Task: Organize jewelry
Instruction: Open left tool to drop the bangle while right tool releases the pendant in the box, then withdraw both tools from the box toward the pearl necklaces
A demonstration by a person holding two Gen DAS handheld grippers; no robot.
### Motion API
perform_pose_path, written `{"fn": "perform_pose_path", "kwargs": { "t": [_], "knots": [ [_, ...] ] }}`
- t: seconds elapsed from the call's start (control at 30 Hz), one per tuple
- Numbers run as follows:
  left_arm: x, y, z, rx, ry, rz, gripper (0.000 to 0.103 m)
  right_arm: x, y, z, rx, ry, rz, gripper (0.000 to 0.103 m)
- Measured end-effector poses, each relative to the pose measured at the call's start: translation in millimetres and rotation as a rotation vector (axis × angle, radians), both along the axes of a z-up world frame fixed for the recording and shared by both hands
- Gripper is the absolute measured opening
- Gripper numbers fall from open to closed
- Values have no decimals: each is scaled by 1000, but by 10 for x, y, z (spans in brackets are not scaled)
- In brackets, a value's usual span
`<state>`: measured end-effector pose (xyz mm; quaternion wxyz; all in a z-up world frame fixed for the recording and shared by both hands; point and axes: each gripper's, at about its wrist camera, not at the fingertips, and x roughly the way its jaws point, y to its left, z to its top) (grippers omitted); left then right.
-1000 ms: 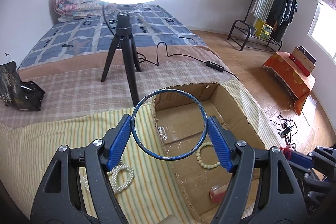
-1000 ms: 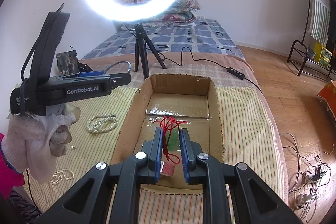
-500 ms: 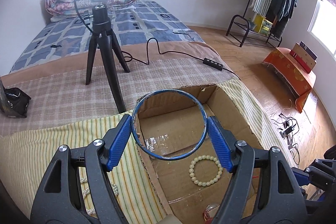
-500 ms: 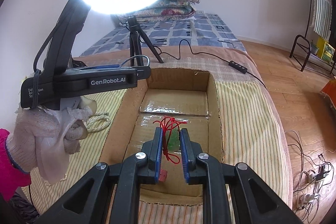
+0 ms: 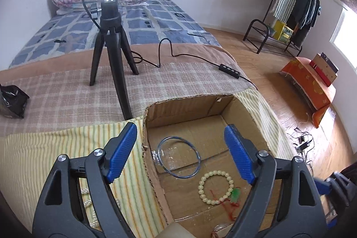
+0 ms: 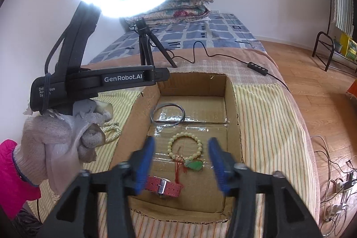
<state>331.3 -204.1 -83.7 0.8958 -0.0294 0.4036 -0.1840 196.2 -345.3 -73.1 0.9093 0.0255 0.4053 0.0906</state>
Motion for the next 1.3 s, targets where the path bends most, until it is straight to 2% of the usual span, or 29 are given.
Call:
{"fn": "perform_pose_path", "kwargs": {
  "t": [0.17,0.33,0.83,0.97,1.13,1.3],
  "knots": [
    [-44,-59,11,50,-25,-17,83,-22,6,12,-13,-16,-1,88],
    [-84,-80,27,81,-37,-7,83,-33,-16,12,-9,-8,-10,88],
    [-378,275,325,75,-49,-11,83,-245,59,170,-29,-37,-8,88],
    [-522,503,505,86,-74,-4,83,-341,131,253,-34,-54,8,88],
    [-718,935,701,30,-97,31,83,-458,198,327,-36,-62,20,88],
    [-938,1359,840,52,-128,76,83,-549,256,378,-22,-65,23,88]
  ]
}}
